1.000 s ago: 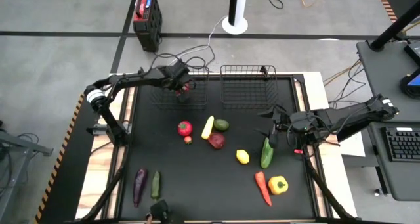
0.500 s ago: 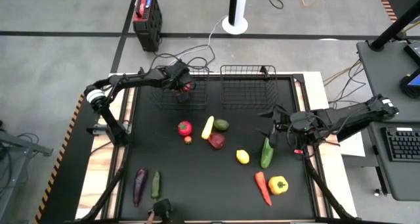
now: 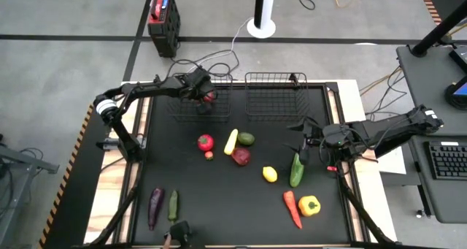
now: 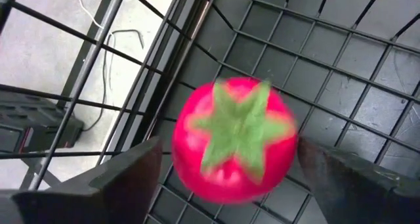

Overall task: Sort produce into baskets
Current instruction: Put the bottom tomato into the left wire basket, then put the lemon into the left wire basket

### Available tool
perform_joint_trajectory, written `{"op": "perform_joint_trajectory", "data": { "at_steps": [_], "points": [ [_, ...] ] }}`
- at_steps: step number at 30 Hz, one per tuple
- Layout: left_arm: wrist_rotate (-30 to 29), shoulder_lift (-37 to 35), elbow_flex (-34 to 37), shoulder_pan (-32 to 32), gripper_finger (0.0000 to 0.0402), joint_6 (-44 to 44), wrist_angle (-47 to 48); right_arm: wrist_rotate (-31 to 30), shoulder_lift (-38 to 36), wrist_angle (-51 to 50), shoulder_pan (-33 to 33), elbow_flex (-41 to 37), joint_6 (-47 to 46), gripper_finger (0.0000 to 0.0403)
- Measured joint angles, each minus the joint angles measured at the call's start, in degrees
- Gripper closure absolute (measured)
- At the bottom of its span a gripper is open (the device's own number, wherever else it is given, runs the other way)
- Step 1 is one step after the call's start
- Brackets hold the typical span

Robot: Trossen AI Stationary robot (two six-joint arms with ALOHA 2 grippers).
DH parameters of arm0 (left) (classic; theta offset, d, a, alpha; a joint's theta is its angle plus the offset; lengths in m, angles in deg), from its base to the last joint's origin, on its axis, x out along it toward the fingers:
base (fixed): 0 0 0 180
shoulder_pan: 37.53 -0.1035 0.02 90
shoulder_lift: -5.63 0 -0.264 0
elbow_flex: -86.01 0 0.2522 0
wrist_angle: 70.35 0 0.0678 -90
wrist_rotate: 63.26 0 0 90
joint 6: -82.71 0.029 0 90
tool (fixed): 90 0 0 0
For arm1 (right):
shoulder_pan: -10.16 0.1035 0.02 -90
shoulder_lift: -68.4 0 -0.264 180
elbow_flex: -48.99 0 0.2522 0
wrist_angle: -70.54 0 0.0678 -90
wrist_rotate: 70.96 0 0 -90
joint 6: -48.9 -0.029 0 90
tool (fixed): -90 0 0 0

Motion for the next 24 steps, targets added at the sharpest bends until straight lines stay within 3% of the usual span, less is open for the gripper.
{"op": "perform_joint_trajectory", "data": {
  "at_steps": [12, 17, 20, 24],
  "points": [
    [0.0, -2.0, 0.0, 0.4, 0.0053, 1.8, 0.7, -0.2, 0.0, 0.1, 0.0, 0.0, 0.1, 0.0099],
    [0.9, -7.7, 0.1, 1.3, 0.0053, 5.8, 1.8, -5.2, 0.0, 0.5, 0.0, 0.2, -1.5, 0.0099],
    [6.2, -12.8, 0.1, 1.5, 0.0053, 6.7, 1.7, -8.9, 0.0, 0.5, -0.1, 0.4, -5.4, 0.0099],
    [21.6, -20.3, 0.1, 2.8, 0.0053, -0.8, 1.6, -11.5, 0.3, 0.5, -0.2, 0.4, -9.2, 0.0099]
  ]
}}
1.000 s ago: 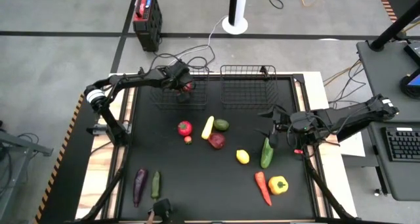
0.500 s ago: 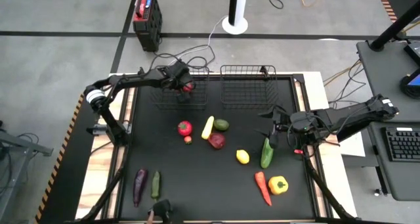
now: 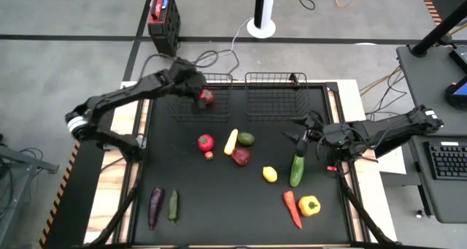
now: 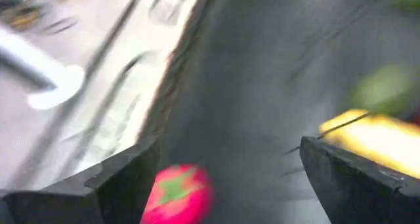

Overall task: Sort produce into baskets
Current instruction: Put the lemon into the left wire basket

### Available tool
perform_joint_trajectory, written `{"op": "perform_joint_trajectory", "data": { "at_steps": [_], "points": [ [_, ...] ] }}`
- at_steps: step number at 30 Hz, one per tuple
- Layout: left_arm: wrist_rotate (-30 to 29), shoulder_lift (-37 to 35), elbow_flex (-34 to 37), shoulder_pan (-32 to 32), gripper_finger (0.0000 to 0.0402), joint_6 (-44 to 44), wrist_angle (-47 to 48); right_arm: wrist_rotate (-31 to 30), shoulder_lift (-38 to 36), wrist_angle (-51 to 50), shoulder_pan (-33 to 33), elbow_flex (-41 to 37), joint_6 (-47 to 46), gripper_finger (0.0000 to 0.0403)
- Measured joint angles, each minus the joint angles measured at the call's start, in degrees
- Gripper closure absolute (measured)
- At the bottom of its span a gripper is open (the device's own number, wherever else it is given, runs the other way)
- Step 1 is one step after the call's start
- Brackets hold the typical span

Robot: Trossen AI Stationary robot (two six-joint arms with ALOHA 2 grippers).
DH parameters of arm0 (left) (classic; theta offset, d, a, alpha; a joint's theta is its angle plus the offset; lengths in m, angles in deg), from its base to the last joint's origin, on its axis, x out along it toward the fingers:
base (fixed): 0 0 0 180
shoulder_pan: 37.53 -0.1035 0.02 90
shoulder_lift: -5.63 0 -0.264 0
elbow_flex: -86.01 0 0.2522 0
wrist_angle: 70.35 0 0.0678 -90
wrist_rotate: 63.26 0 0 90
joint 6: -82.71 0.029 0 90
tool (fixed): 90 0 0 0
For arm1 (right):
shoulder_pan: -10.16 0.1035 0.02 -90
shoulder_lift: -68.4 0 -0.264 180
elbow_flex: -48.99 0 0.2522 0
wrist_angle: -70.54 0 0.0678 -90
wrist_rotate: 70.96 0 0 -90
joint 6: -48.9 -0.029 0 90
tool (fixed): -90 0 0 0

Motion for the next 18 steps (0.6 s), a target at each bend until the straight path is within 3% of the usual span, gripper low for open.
{"op": "perform_joint_trajectory", "data": {
  "at_steps": [2, 3, 5, 10, 12, 18],
  "points": [
    [5.6, -3.4, 0.2, 2.7, 0.0053, -6.0, -0.2, 0.0, 0.3, -0.1, 0.0, 0.0, 1.0, 0.0099],
    [5.7, -5.0, 0.5, 4.8, 0.0054, -7.7, -0.2, 0.3, 0.6, -0.1, 0.0, 0.0, 1.9, 0.0099],
    [0.5, -7.6, 1.0, 11.1, 0.0056, -9.1, -0.3, 2.7, 1.2, 0.0, 0.0, 0.0, 4.3, 0.0099],
    [-22.0, -10.3, 1.1, 27.0, 0.0058, -10.8, 0.0, 6.0, 3.1, 0.0, 0.1, 0.0, 6.1, 0.0099],
    [-25.4, -10.4, 1.1, 31.1, 0.0058, -11.4, -0.1, 6.1, 4.5, 0.0, 0.1, 0.2, 5.6, 0.0099],
    [-27.9, -9.6, 4.4, 38.4, 0.0058, -14.0, -0.9, 7.4, 12.5, -0.7, 0.1, 7.4, 6.3, 0.0099]
  ]
}}
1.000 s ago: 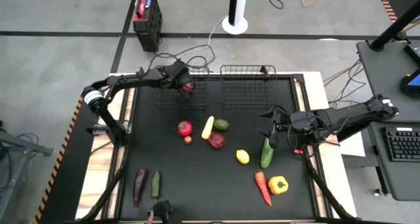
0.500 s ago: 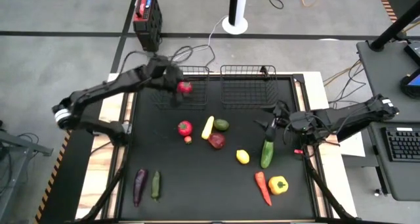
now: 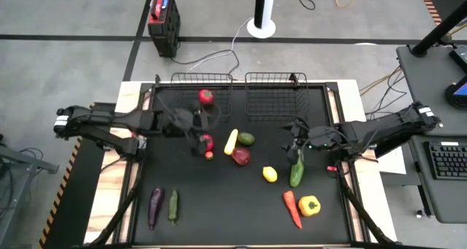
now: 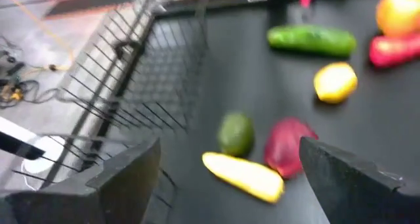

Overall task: Sort produce into baskets
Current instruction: Put the lemon into the left wire basket

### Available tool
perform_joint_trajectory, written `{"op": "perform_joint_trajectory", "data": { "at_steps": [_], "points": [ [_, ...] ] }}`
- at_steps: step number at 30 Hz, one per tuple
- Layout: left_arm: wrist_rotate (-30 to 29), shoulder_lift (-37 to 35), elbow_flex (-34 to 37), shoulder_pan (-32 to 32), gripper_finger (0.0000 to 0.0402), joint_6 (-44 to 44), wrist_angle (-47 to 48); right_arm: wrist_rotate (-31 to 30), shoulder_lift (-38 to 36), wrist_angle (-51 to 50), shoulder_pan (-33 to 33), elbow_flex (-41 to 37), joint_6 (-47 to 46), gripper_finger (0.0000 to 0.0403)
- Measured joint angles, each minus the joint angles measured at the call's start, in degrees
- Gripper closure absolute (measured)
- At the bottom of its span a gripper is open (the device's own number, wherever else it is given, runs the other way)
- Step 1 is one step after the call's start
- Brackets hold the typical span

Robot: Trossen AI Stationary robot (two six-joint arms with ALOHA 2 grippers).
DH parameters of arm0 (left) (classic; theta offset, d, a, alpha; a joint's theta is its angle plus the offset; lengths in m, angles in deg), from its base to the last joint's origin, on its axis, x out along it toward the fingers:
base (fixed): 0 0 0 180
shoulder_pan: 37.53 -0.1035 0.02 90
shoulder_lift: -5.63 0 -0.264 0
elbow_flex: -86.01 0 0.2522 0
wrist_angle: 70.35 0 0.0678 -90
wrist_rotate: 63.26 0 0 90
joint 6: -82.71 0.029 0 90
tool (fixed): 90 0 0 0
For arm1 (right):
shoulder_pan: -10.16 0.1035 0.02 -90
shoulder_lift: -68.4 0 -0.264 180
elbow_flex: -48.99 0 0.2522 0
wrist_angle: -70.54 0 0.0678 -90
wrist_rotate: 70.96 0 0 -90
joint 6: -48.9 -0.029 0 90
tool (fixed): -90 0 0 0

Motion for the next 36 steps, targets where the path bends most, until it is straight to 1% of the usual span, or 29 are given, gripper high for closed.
{"op": "perform_joint_trajectory", "data": {
  "at_steps": [2, 4, 7, 9, 11, 12, 15, 18, 20, 21, 23, 25, 28, 34, 36],
  "points": [
    [-1.5, -0.1, 2.1, 1.3, 0.0058, 0.0, 0.0, 0.0, 3.4, -3.4, -0.2, 4.5, 0.8, 0.0099],
    [-2.8, -0.7, 3.8, 1.7, 0.0058, 0.4, -0.4, -0.1, 7.0, -8.8, -1.0, 9.5, -0.9, 0.0099],
    [-2.9, -1.8, 5.4, 1.6, 0.0058, 2.6, -1.4, 0.6, 12.7, -20.1, -2.1, 17.9, -7.1, 0.0099],
    [-2.7, -2.2, 5.5, 1.7, 0.0058, 5.1, -1.3, 2.4, 16.8, -27.4, -2.5, 23.8, -11.6, 0.0099],
    [-1.9, -2.7, 5.3, 1.7, 0.0058, 6.3, -1.2, 5.7, 20.7, -34.8, -2.8, 29.8, -15.3, 0.0099],
    [-1.5, -2.9, 4.8, 1.7, 0.0058, 5.8, -1.3, 8.5, 22.5, -38.8, -2.8, 32.8, -16.6, 0.0099],
    [-1.3, -3.1, 2.8, 2.0, 0.0058, -1.4, -1.4, 17.4, 27.4, -50.1, -2.8, 40.4, -20.5, 0.0099],
    [-1.3, -3.2, 2.1, 3.7, 0.0058, -7.6, -1.6, 23.4, 31.5, -58.0, -2.5, 44.6, -27.2, 0.0099],
    [-1.9, -2.7, 2.3, 5.1, 0.0058, -8.3, -2.1, 26.6, 33.5, -59.4, -1.9, 45.1, -29.6, 0.0099],
    [-3.4, -2.2, 2.4, 5.8, 0.0058, -8.4, -2.8, 27.3, 34.3, -59.4, -1.5, 45.0, -30.7, 0.0099],
    [-6.9, -1.0, 2.4, 6.9, 0.0058, -8.5, -4.6, 28.0, 35.9, -59.0, -0.4, 44.1, -31.9, 0.0099],
    [-8.4, -0.2, 2.3, 7.3, 0.0058, -7.7, -4.8, 28.1, 37.7, -59.0, 0.7, 43.1, -33.3, 0.0099],
    [-8.4, 0.5, 1.9, 7.3, 0.0058, -7.0, -4.3, 26.8, 40.2, -58.3, 2.2, 42.0, -35.0, 0.0099],
    [-8.4, 0.4, 1.6, 7.3, 0.0058, -5.9, -0.4, 26.5, 44.1, -48.7, 3.1, 40.1, -37.8, 0.0099],
    [-8.4, 0.1, 1.6, 7.3, 0.0058, -5.9, 0.5, 26.5, 45.5, -47.2, 3.0, 39.6, -38.0, 0.0099]
  ]
}}
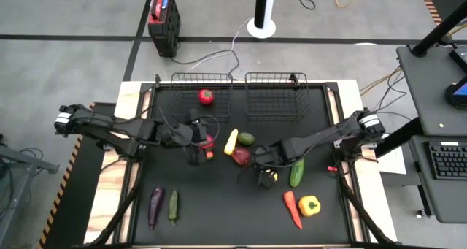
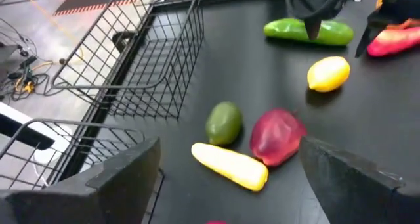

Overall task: Sort produce into baskets
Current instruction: Put the lemon into the left wire basket

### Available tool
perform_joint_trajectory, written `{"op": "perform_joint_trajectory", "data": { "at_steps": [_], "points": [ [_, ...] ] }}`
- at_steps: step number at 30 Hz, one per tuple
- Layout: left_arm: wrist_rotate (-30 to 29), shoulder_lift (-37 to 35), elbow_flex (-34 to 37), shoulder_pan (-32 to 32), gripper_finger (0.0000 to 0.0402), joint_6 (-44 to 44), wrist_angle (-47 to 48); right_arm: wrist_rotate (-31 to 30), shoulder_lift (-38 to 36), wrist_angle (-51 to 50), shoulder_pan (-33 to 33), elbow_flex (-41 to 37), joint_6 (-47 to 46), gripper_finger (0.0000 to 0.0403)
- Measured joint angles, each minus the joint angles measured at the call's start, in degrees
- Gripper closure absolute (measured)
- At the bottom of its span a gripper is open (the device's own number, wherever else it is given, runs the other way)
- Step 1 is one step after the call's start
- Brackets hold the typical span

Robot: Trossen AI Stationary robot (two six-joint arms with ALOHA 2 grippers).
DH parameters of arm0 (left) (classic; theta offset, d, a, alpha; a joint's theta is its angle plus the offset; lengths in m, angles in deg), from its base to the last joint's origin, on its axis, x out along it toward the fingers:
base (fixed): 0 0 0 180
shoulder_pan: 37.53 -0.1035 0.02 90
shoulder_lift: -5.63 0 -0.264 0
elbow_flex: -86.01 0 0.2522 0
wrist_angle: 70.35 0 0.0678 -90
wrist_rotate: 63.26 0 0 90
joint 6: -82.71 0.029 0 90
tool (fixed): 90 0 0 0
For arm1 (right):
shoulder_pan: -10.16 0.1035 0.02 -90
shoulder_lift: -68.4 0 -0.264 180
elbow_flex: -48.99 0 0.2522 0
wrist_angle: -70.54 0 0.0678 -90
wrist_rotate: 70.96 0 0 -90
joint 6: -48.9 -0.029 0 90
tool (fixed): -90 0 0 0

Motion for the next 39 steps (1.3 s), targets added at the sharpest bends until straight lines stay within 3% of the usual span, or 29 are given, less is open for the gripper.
{"op": "perform_joint_trajectory", "data": {
  "at_steps": [17, 25, 31, 39],
  "points": [
    [-0.5, -3.5, 0.0, 0.5, 0.0058, -0.5, 4.1, 0.1, 8.0, 1.5, 0.0, -0.6, 1.0, 0.0104],
    [-0.9, -4.0, 0.0, 4.3, 0.0058, -4.8, 4.6, -0.3, 7.1, 2.4, 0.0, -0.8, 3.2, 0.0179],
    [-7.2, -4.0, 0.0, 8.6, 0.0058, -9.8, 7.2, 0.2, 7.4, 3.3, 0.0, -1.6, 5.8, 0.024],
    [-11.0, -4.0, 0.0, 13.1, 0.0058, -16.5, 10.1, 0.9, 5.6, 2.9, -0.2, -1.9, 7.9, 0.027]
  ]
}}
